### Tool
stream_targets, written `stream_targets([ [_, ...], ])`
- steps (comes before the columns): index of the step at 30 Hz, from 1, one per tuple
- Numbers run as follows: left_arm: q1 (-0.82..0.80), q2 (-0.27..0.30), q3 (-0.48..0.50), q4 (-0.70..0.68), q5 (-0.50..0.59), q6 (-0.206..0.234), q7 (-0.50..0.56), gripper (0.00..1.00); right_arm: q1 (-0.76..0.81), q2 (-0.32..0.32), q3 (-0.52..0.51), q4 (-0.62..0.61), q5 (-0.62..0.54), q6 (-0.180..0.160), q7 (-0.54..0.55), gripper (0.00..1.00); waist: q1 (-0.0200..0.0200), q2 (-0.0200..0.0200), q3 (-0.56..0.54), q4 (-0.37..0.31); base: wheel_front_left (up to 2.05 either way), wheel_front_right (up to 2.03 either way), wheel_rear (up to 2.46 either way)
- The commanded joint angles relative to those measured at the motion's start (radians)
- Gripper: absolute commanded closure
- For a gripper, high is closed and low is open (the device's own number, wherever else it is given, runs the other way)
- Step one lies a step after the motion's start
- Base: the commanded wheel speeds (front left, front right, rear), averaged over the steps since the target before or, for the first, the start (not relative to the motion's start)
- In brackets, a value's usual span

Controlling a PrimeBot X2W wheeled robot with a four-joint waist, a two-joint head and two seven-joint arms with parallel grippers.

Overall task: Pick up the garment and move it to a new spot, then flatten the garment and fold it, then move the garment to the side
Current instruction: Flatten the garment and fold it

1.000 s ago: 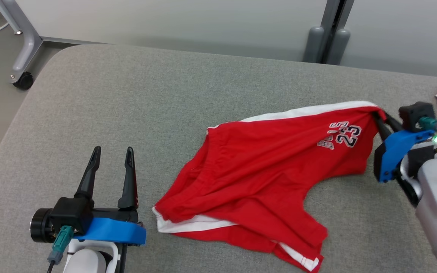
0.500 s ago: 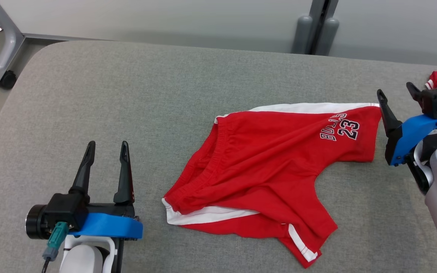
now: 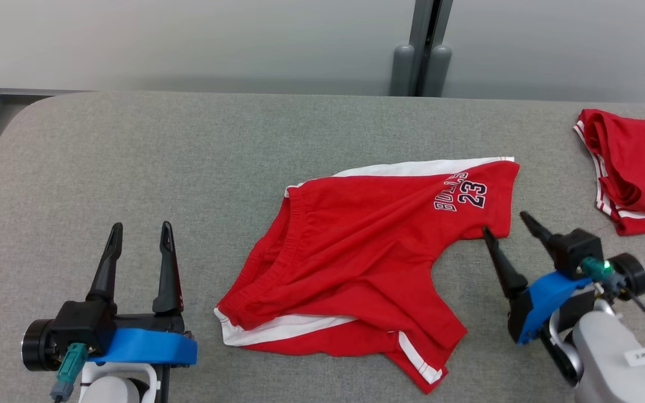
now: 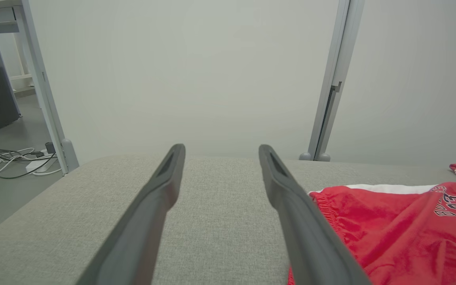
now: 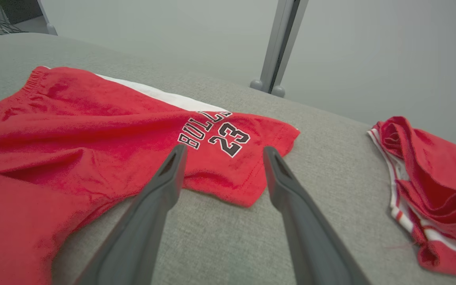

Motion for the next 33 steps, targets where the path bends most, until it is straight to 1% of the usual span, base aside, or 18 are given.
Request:
stream_targets([
  [1, 0.003, 0.004, 0.005, -0.004, 0.008, -0.002, -0.004, 0.00, 0.062, 0.013, 0.012, -0.054, 0.007, 0.000, 0.019, 0.00, 0.0000, 0.0000, -0.004, -0.004, 0.00, 0.00, 0.00],
  [3, 0.005, 0.003, 0.007, -0.006, 0.009, -0.001, -0.004, 0.00, 0.119, 0.026, 0.019, -0.113, 0.021, 0.000, 0.046, 0.00, 0.0000, 0.0000, -0.005, -0.007, 0.00, 0.00, 0.00],
  [8, 0.003, 0.001, 0.006, -0.009, 0.011, -0.003, -0.004, 0.00, 0.233, 0.039, 0.043, -0.258, 0.017, 0.000, 0.112, 0.00, 0.0000, 0.0000, -0.002, -0.009, 0.00, 0.00, 0.00],
  [12, -0.001, -0.001, 0.002, -0.009, 0.011, -0.005, -0.004, 0.00, 0.308, 0.050, 0.050, -0.357, 0.011, 0.000, 0.156, 0.00, 0.0000, 0.0000, 0.001, -0.003, 0.00, 0.00, 0.00],
  [13, -0.001, -0.001, 0.002, -0.009, 0.011, -0.005, -0.004, 0.00, 0.308, 0.050, 0.050, -0.357, 0.011, 0.000, 0.156, 0.00, 0.0000, 0.0000, 0.001, -0.003, 0.00, 0.00, 0.00],
  [14, -0.003, -0.002, 0.001, -0.009, 0.012, -0.006, -0.004, 0.00, 0.342, 0.057, 0.049, -0.401, 0.010, 0.000, 0.177, 0.00, 0.0000, 0.0000, 0.003, 0.001, 0.00, 0.00, 0.00],
  [19, -0.003, -0.006, -0.003, -0.008, 0.011, -0.007, -0.004, 0.00, 0.406, 0.065, 0.041, -0.445, 0.003, 0.000, 0.218, 0.00, 0.0000, 0.0000, 0.007, 0.011, 0.00, 0.00, 0.00],
  [23, -0.013, -0.008, -0.004, -0.002, 0.008, -0.011, -0.004, 0.00, 0.421, 0.065, 0.020, -0.415, -0.009, 0.000, 0.240, 0.00, 0.0000, 0.0000, 0.013, 0.019, 0.00, 0.00, 0.00],
  [24, -0.015, -0.008, -0.004, 0.000, 0.008, -0.012, -0.004, 0.00, 0.418, 0.067, 0.018, -0.404, -0.008, 0.000, 0.243, 0.15, 0.0000, 0.0000, 0.014, 0.021, 0.00, 0.00, 0.00],
  [25, -0.016, -0.008, -0.004, 0.002, 0.008, -0.013, -0.004, 0.00, 0.414, 0.067, 0.019, -0.394, -0.004, 0.000, 0.246, 0.65, 0.0000, 0.0000, 0.015, 0.022, 0.00, 0.00, 0.00],
  [26, -0.018, -0.009, -0.003, 0.004, 0.008, -0.011, -0.004, 0.00, 0.408, 0.067, 0.019, -0.388, -0.001, 0.000, 0.245, 1.00, 0.0000, 0.0000, 0.015, 0.023, 0.00, 0.00, 0.00],
  [31, -0.017, -0.010, 0.001, 0.008, 0.009, -0.012, -0.004, 0.00, 0.377, 0.066, 0.005, -0.372, 0.004, 0.000, 0.236, 1.00, 0.0000, 0.0000, 0.010, 0.023, 0.00, 0.00, 0.00],
  [33, -0.014, -0.010, 0.001, 0.009, 0.009, -0.012, -0.004, 0.00, 0.358, 0.049, -0.017, -0.369, 0.008, 0.000, 0.230, 1.00, 0.0000, 0.0000, 0.005, 0.022, 0.00, 0.00, 0.00],
])
